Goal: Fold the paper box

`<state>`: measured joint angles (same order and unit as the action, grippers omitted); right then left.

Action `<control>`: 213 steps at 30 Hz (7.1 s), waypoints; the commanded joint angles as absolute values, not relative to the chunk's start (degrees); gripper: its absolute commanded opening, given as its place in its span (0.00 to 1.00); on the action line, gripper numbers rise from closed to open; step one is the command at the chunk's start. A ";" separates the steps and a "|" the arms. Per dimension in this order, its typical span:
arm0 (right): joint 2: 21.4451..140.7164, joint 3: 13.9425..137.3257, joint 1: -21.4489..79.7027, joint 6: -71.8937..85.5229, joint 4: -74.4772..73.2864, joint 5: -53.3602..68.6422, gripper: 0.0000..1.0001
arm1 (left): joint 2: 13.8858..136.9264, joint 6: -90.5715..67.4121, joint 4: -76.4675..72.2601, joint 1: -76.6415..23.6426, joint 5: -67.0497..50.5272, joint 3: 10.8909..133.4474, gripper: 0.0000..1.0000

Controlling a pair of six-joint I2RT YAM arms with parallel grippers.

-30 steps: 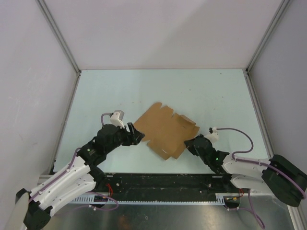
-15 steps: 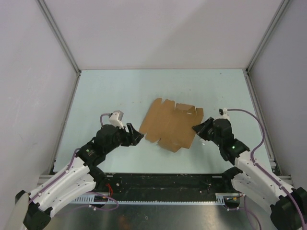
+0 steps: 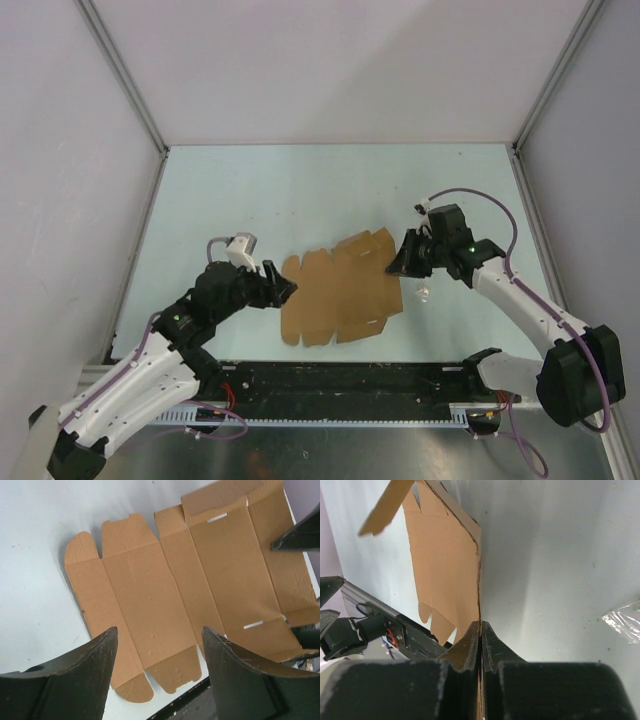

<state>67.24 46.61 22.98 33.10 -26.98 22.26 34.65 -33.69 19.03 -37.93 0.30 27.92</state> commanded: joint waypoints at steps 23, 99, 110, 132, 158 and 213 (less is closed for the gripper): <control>80.15 65.21 35.32 17.75 -43.59 -2.28 0.00 | 44.65 -35.95 7.48 -51.42 8.26 20.40 0.64; 124.54 113.37 67.32 32.61 -81.12 -41.39 0.05 | 62.14 -37.35 -7.03 -52.12 6.15 14.94 0.40; 128.49 116.37 68.99 34.36 -86.22 -46.14 0.11 | 62.58 -37.44 -7.21 -52.12 6.15 14.94 0.40; 122.87 112.41 69.52 33.31 -74.89 -36.74 0.37 | 62.76 -37.71 -7.47 -52.12 5.80 14.77 0.39; 84.56 76.04 47.47 32.43 -49.24 -17.15 0.52 | 61.88 -37.71 -7.12 -52.12 5.27 15.20 0.40; 52.38 28.39 54.67 88.07 -34.80 -14.94 0.33 | 61.09 -38.50 -7.21 -52.12 5.01 15.91 0.40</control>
<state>53.28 28.51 54.28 87.96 -32.42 -10.33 62.67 -38.57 -7.57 -51.86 6.50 15.33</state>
